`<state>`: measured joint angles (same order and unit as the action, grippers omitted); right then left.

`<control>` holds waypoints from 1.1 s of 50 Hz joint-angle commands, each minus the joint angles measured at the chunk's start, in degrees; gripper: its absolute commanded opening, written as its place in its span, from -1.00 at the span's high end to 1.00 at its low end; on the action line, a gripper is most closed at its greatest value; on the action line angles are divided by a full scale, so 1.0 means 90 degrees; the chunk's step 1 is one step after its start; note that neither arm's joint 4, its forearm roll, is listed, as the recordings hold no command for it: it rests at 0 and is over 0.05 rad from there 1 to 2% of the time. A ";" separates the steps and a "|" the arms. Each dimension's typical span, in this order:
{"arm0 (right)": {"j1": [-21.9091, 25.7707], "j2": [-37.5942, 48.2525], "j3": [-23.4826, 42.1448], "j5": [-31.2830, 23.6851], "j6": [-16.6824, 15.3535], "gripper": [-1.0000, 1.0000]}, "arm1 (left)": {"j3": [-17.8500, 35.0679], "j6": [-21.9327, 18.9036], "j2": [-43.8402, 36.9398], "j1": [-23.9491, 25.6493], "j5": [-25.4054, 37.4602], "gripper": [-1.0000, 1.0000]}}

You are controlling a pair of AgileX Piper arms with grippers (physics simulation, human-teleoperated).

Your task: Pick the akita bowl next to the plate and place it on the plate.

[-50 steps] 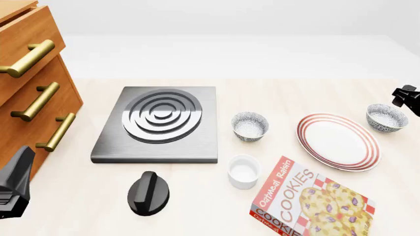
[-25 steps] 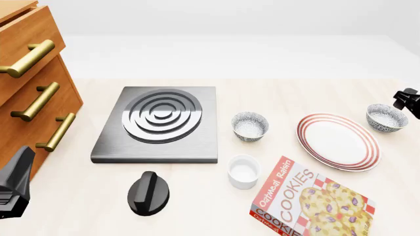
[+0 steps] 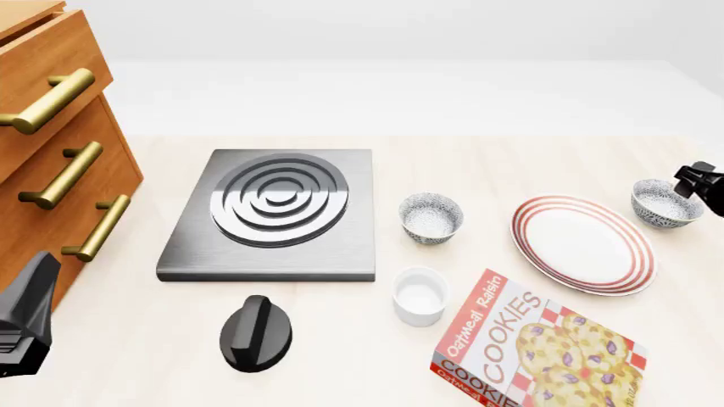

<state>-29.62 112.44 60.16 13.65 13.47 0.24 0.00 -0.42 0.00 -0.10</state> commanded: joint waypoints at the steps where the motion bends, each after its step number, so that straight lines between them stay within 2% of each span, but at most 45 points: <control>1: 0.0010 0.0120 -0.0002 0.0003 0.0041 -1.00 | 0.0000 0.0000 0.0000 0.0000 0.0000 -1.00; 55: -0.0013 0.0631 0.0236 -0.0153 0.0134 -1.00 | 0.0000 0.0000 0.0000 0.0000 0.0000 -1.00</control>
<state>-29.65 117.29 62.00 12.36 14.77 0.24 0.00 -0.42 0.00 -0.10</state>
